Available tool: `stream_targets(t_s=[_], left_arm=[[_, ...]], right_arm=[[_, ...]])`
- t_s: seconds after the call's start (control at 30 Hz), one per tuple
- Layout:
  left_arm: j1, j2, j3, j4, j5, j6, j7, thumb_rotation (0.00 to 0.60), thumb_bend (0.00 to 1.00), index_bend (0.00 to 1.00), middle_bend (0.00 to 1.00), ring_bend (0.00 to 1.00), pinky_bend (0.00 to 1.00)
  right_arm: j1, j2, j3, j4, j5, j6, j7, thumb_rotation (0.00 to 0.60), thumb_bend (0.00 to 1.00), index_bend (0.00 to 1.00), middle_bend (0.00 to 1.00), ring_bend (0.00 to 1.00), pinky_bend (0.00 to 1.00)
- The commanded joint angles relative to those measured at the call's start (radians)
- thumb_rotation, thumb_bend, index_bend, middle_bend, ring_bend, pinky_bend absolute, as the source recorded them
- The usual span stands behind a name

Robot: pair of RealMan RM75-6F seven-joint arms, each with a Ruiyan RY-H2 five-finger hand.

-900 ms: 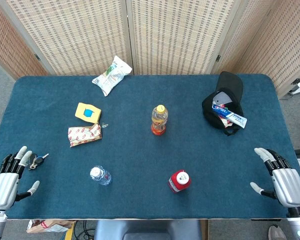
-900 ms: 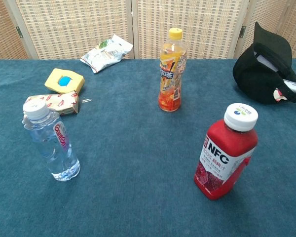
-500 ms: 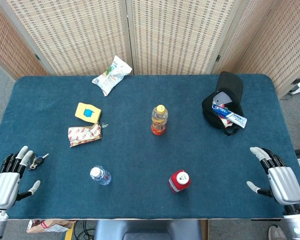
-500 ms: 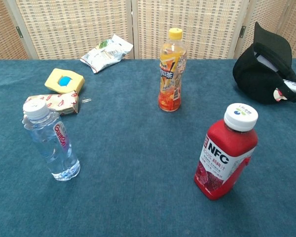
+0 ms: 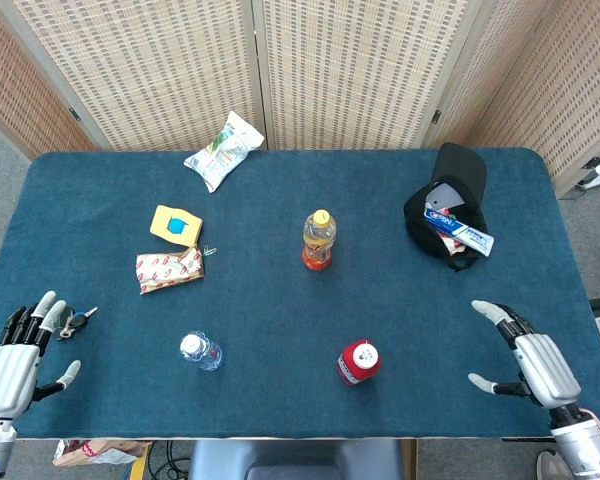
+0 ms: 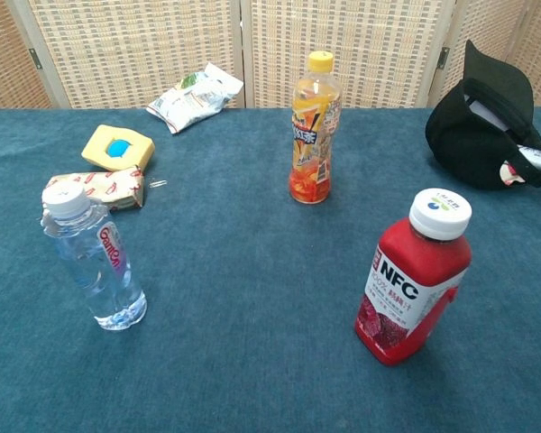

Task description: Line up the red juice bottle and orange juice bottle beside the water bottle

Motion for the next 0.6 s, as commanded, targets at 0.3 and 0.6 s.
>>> stream_targets(t_s=[0.3, 0.6], left_arm=[[0.001, 0.004, 0.000, -0.005, 0.003, 0.001, 0.002, 0.600, 0.24, 0.00, 0.00, 0.00, 0.02], [0.006, 0.012, 0.000, -0.014, 0.003, 0.008, 0.007, 0.600, 0.24, 0.00, 0.00, 0.00, 0.02]], right_arm=[[0.118, -0.101, -0.042, 0.065, -0.069, -0.136, 0.271, 0.600, 0.00, 0.13, 0.16, 0.09, 0.19], [0.170, -0.252, -0.039, 0.174, -0.070, -0.166, 0.378, 0.600, 0.00, 0.13, 0.16, 0.09, 0.19]])
